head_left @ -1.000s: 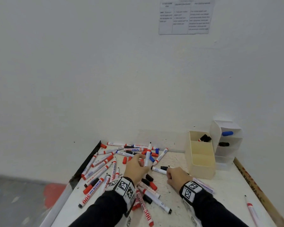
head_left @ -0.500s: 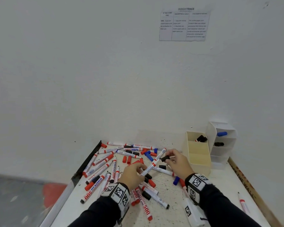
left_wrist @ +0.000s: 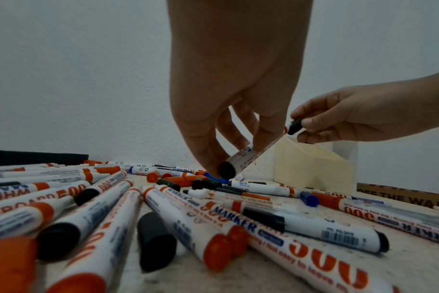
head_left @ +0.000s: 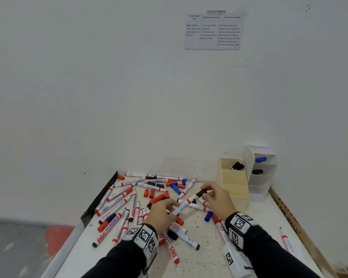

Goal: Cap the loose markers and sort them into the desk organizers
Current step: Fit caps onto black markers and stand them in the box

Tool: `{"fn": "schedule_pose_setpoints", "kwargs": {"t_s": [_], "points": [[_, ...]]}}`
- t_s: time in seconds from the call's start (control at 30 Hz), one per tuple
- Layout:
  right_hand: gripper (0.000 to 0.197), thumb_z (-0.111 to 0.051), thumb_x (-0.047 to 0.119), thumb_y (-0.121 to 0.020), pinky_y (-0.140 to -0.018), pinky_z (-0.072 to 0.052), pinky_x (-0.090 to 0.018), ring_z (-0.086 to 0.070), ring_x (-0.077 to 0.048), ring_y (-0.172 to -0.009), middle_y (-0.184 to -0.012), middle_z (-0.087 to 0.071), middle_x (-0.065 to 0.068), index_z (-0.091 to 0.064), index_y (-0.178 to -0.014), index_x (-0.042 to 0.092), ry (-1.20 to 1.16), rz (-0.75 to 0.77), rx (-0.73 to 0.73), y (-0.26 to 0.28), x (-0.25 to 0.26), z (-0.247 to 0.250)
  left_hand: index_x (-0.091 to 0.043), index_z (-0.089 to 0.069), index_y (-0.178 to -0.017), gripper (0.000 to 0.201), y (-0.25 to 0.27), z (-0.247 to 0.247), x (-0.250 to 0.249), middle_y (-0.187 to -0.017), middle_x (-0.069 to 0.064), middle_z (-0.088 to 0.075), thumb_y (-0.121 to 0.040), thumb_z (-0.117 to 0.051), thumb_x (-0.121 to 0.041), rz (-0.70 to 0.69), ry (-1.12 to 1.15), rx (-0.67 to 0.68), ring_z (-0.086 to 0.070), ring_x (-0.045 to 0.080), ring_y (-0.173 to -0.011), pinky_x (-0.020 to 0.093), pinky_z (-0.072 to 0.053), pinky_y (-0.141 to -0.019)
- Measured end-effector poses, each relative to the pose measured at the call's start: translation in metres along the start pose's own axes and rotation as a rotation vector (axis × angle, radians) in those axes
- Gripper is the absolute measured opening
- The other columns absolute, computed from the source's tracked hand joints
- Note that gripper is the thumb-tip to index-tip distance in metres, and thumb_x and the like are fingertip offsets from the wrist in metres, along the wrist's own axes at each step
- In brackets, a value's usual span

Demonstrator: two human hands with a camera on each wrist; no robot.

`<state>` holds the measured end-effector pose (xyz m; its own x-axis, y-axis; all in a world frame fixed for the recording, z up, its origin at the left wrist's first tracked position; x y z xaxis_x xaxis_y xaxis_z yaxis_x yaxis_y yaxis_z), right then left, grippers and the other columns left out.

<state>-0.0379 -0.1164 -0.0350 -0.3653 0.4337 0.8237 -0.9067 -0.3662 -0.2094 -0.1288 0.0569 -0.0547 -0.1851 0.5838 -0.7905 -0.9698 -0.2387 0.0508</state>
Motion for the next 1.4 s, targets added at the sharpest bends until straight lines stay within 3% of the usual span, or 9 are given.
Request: {"fn": "schedule_pose_setpoints", "kwargs": {"t_s": [0.37,0.53,0.63,0.8,0.93,1.07,1.2,1.3,1.4], "points": [[0.01,-0.051,0.02,-0.093,-0.067,-0.049,-0.026,-0.054,-0.011,-0.064,-0.078,-0.057,0.002,-0.056,-0.085,0.021,-0.019,-0.046,0.138,0.0,-0.004,0.001,-0.023,-0.058,-0.118,0.03,-0.01,-0.012,-0.005,-0.108,0.0,-0.061,-0.093,-0.047,-0.011,-0.033,-0.005,0.025,-0.056,0.007,-0.079,0.012,-0.046,-0.065],[0.047,-0.028,0.041,-0.099,-0.057,-0.028,-0.027,-0.033,-0.012,-0.055,-0.058,-0.032,0.002,-0.034,-0.059,0.019,0.117,-0.132,0.121,-0.001,0.003,-0.001,-0.025,-0.057,-0.114,0.03,-0.006,-0.02,-0.024,-0.096,-0.01,-0.057,-0.091,-0.05,-0.043,-0.104,-0.015,0.07,-0.054,0.005,-0.086,0.014,-0.04,-0.066],[0.046,-0.028,0.035,-0.1,-0.054,-0.027,-0.027,-0.033,-0.012,-0.054,-0.057,-0.032,0.001,-0.034,-0.058,0.018,0.123,-0.149,0.107,-0.005,0.007,0.001,-0.02,-0.06,-0.102,0.03,-0.007,-0.02,-0.036,-0.076,-0.009,-0.052,-0.094,-0.043,-0.044,-0.139,-0.031,0.118,-0.048,0.004,-0.066,0.022,-0.041,-0.067],[0.039,-0.031,0.03,-0.1,-0.059,-0.034,-0.028,-0.041,-0.014,-0.059,-0.062,-0.042,-0.005,-0.049,-0.069,0.012,-0.065,-0.057,0.106,-0.006,0.006,0.011,-0.022,-0.057,-0.087,0.035,-0.011,-0.013,-0.046,-0.056,-0.009,-0.037,-0.096,-0.036,-0.048,0.177,0.435,0.46,-0.024,0.006,-0.042,0.017,-0.022,-0.039],[0.031,-0.038,0.033,-0.098,-0.052,-0.034,-0.022,-0.04,-0.009,-0.049,-0.057,-0.042,0.002,-0.049,-0.075,0.015,-0.107,-0.015,0.143,-0.013,0.007,0.021,-0.019,-0.06,-0.095,0.034,-0.023,-0.022,-0.053,-0.06,-0.007,-0.043,-0.095,-0.039,-0.046,0.077,0.412,0.409,-0.03,0.006,-0.041,0.019,-0.025,-0.042],[0.02,-0.045,0.03,-0.096,-0.05,-0.038,-0.019,-0.046,-0.008,-0.048,-0.066,-0.053,0.002,-0.05,-0.082,0.018,-0.098,0.008,0.068,-0.031,0.011,0.043,-0.031,-0.057,-0.093,0.03,-0.04,-0.039,-0.061,-0.088,-0.008,-0.057,-0.094,-0.036,-0.052,-0.021,0.301,0.229,-0.055,0.01,-0.08,0.027,-0.046,-0.078],[0.009,-0.045,0.019,-0.096,-0.054,-0.046,-0.018,-0.055,-0.012,-0.062,-0.083,-0.058,-0.002,-0.052,-0.096,0.014,-0.155,0.043,-0.141,-0.056,0.017,0.071,-0.029,-0.044,-0.08,0.028,-0.064,-0.051,-0.06,-0.096,0.0,-0.048,-0.097,-0.027,-0.042,0.032,0.117,0.208,-0.043,0.016,-0.094,0.034,-0.033,-0.089],[0.01,-0.048,0.014,-0.094,-0.074,-0.047,-0.027,-0.056,-0.017,-0.081,-0.089,-0.056,-0.003,-0.056,-0.099,0.009,-0.055,0.137,-0.391,-0.07,0.018,0.094,-0.008,-0.053,-0.113,0.033,-0.071,-0.054,-0.056,-0.127,0.014,-0.049,-0.101,-0.026,-0.022,0.1,-0.15,0.232,-0.046,0.023,-0.119,0.031,-0.033,-0.101],[0.017,-0.048,0.012,-0.094,-0.08,-0.036,-0.014,-0.049,-0.013,-0.085,-0.099,-0.05,-0.003,-0.057,-0.105,0.003,0.086,0.185,-0.518,-0.073,0.014,0.104,-0.007,-0.043,-0.135,0.039,-0.083,-0.059,-0.043,-0.142,0.01,-0.042,-0.099,-0.034,-0.019,0.065,-0.43,0.267,-0.041,0.024,-0.13,0.032,-0.033,-0.108]]}}
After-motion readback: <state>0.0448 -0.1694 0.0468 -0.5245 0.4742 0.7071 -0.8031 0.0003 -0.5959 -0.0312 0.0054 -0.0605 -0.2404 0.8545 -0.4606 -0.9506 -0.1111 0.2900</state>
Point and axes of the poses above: each hand's wrist, its own y-axis away from the middle knuckle, its own z-axis out of the back of the hand, x = y × z, the point moved 2 cm from there along -y, towards the middle knuckle
